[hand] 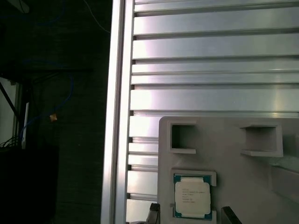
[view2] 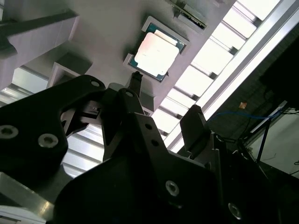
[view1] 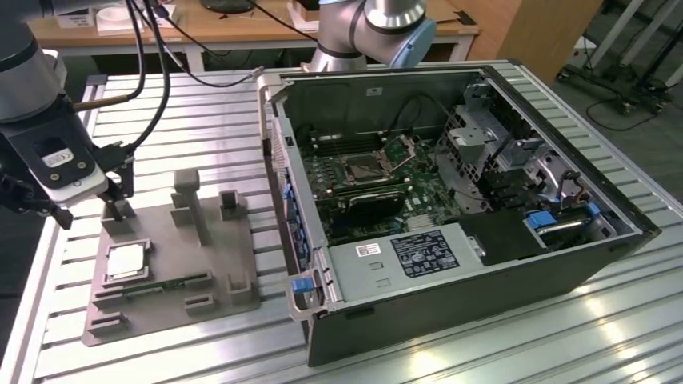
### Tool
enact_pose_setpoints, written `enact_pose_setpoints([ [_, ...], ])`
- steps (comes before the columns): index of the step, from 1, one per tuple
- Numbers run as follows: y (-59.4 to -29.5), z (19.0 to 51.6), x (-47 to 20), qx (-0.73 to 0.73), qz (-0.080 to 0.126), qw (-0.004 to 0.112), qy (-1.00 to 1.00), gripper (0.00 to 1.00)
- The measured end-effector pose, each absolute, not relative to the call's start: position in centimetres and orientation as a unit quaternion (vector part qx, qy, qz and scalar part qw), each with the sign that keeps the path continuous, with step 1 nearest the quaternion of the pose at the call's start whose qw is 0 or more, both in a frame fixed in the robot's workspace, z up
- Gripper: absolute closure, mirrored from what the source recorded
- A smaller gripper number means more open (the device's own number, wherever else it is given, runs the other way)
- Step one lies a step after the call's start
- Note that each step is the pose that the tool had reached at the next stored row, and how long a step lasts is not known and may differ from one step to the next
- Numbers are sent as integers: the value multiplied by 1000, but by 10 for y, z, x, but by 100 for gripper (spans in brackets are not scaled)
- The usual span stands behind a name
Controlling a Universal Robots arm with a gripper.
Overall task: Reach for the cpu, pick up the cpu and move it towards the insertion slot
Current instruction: 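Reach for the cpu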
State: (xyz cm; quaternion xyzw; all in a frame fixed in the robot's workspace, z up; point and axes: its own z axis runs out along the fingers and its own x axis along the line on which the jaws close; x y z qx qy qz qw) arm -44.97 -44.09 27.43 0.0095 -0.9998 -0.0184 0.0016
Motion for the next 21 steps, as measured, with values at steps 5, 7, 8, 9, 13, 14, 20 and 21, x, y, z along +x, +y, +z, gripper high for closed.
enact_pose_setpoints([
  [5,-441,274,-450,10,-19,2,-1000,39],
  [7,-441,274,-450,10,-19,2,-1000,39],
  [8,-441,274,-450,10,-19,2,-1000,39],
  [9,-441,274,-450,10,-19,2,-1000,39],
  [13,-441,273,-450,10,-19,1,-1000,39],
  [14,-441,272,-450,10,-19,2,-1000,39],
  [20,-444,265,-450,9,-19,2,-1000,39],
  [21,-444,263,-450,9,-19,2,-1000,39],
])
